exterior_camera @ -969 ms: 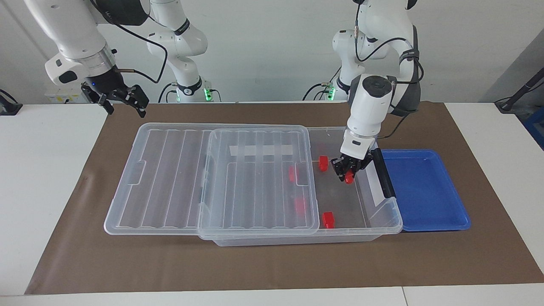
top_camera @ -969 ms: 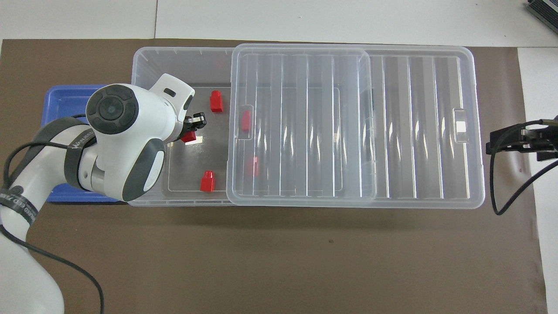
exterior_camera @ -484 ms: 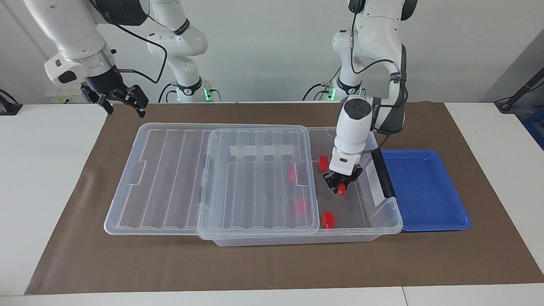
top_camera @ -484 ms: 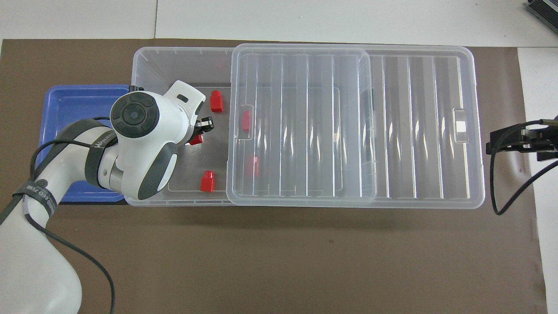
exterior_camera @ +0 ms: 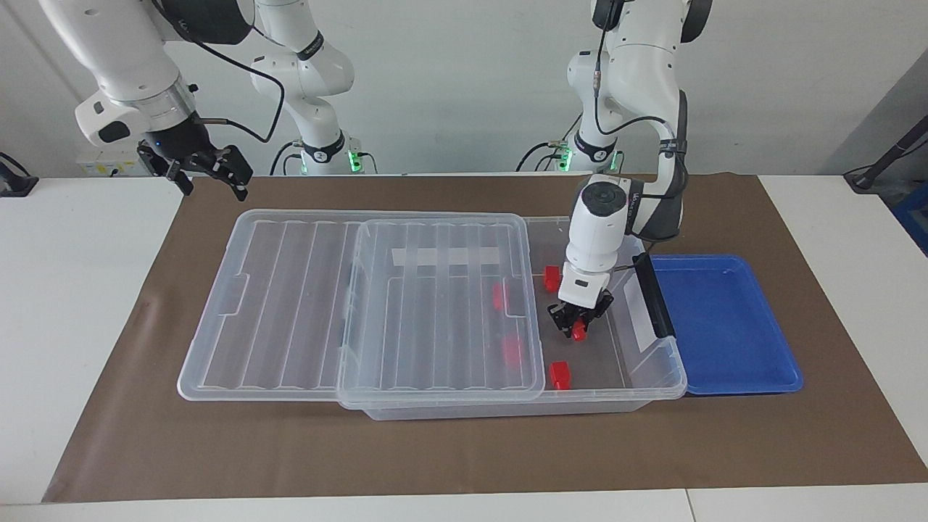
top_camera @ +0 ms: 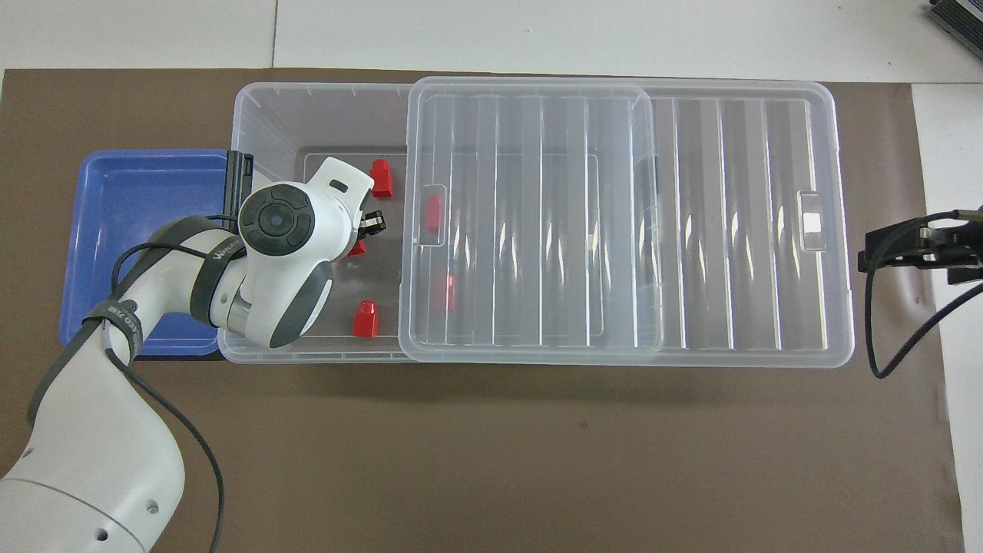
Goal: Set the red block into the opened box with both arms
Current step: 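Lower the red block into the clear box and open the left gripper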
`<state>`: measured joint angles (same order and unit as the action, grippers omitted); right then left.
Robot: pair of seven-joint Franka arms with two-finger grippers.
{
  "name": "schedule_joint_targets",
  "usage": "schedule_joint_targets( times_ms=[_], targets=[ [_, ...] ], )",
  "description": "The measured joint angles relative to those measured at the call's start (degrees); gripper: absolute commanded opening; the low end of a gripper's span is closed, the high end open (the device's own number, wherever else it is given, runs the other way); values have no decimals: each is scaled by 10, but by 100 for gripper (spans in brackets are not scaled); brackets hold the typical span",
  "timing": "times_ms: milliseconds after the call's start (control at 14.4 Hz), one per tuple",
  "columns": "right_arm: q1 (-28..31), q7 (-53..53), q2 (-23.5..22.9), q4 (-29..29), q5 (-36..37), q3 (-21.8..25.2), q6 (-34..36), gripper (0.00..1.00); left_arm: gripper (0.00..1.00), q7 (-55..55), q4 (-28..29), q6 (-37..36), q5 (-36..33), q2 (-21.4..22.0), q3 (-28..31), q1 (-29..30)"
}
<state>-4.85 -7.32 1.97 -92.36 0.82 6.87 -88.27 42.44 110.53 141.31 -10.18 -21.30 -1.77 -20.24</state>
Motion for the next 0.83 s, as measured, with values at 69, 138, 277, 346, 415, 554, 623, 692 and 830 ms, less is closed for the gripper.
schedule_joint_targets(
  times_ms=[69,138,277,346,415,554,623,692,830],
  targets=[
    [0,0,0,0,0,0,0,100,0,0,3,3,-6,-2,0,0],
    [0,0,0,0,0,0,0,100,8,1,4,6,-12,-4,0,0],
    [0,0,0,0,0,0,0,100,100,2,4,7,-16,-4,0,0],
    [0,0,0,0,0,0,0,100,100,2,4,7,-18,-4,1,0],
    [0,0,0,0,0,0,0,100,100,2,4,7,-19,-4,1,0],
    [0,0,0,0,0,0,0,100,100,2,4,7,-20,-4,2,0],
    [0,0,0,0,0,0,0,100,100,2,4,7,-20,-4,2,0],
    [0,0,0,0,0,0,0,99,100,3,3,7,-20,-4,3,0],
    [0,0,0,0,0,0,0,77,100,4,-1,8,-20,-4,3,0]
  ],
)
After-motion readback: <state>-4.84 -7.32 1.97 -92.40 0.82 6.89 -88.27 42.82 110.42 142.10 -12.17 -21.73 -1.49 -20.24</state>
